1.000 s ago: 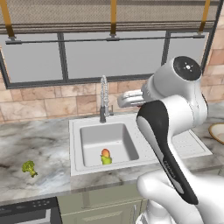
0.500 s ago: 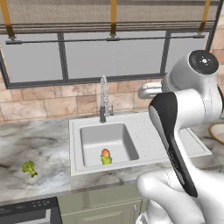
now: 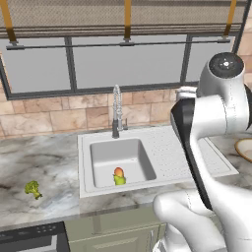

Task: There is a mixed pile of frozen fruits and vegetables on the counter. Locate all the frozen vegetables and place the items in a bowl on the counter. Take all the frozen fruits and defrost them in a running sink.

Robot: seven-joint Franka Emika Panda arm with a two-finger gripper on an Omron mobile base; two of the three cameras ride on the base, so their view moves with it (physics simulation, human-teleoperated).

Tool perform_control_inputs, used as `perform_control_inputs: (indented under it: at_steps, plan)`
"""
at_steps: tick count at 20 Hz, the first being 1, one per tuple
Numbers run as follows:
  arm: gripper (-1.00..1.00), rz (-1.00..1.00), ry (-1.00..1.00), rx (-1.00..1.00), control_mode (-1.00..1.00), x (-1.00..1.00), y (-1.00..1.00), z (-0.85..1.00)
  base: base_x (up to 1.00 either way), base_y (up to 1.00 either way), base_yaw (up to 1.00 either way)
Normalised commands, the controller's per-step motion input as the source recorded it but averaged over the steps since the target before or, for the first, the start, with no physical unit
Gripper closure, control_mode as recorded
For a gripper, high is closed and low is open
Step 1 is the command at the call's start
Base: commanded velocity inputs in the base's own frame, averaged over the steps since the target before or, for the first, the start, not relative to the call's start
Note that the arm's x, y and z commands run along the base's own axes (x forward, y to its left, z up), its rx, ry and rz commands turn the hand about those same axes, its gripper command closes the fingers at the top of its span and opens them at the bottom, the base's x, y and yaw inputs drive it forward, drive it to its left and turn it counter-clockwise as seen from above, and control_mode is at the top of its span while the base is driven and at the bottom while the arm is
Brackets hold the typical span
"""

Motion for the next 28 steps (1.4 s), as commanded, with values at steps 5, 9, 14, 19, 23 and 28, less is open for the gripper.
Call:
perform_control_inputs:
  at_steps: [5,9,14,19,23,28]
  plan:
    - [1.00,-0.23,0.01,0.00,-1.00,0.04,-0.57,0.03,0.00,0.00,0.00]
    - [1.00,-0.10,0.06,0.05,-1.00,0.06,-0.63,0.00,0.00,0.00,0.00]
    - [1.00,-0.09,0.09,0.09,-1.00,0.03,-0.78,0.00,0.00,0.00,0.00]
    - [1.00,-0.08,0.08,0.08,-1.00,0.02,-0.73,0.00,0.00,0.00,0.00]
    - [1.00,-0.09,0.06,0.06,-1.00,0.01,-0.66,0.00,0.00,0.00,0.00]
    - [1.00,-0.06,0.04,0.08,-1.00,0.00,-0.69,-0.02,0.00,0.00,0.00]
